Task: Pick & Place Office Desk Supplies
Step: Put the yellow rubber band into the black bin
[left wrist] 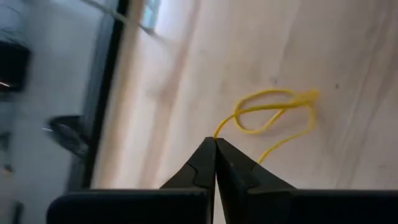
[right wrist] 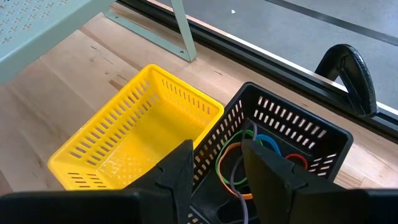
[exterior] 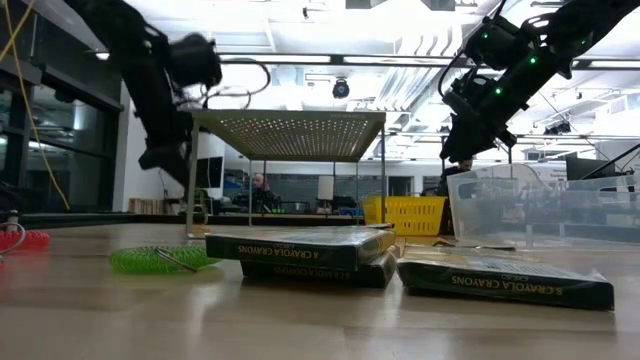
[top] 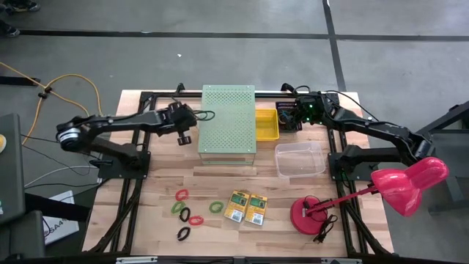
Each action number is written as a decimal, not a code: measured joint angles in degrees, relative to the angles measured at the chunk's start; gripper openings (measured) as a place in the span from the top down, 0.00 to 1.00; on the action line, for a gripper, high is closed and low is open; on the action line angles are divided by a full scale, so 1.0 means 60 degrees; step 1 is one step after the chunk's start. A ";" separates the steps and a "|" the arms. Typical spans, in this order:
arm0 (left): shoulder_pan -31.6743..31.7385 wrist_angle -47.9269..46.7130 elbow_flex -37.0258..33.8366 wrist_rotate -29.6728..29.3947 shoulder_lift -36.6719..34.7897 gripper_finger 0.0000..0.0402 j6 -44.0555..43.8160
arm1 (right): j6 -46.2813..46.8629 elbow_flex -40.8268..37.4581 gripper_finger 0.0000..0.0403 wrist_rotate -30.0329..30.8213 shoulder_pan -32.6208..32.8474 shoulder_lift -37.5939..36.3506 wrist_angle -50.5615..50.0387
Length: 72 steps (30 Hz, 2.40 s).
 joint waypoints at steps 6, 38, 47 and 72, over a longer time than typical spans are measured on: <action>-0.1185 0.0011 0.0003 -0.1828 -0.1104 1.00 0.0009 | 0.0000 0.0000 0.68 0.0001 -0.0004 0.0000 0.0000; -0.3103 0.7090 0.0027 -0.1967 -0.2948 1.00 0.3042 | -0.0044 0.0000 0.68 0.0022 0.0022 0.0000 0.0431; -0.3137 0.8747 0.0033 -0.1032 -0.1512 1.00 0.3223 | -0.0672 0.0000 0.68 0.0004 0.0736 -0.0049 0.1494; -0.3209 1.2353 0.1272 0.0673 0.1975 1.00 0.3475 | -0.2761 -0.0002 0.68 -0.1056 0.3798 0.0230 0.5732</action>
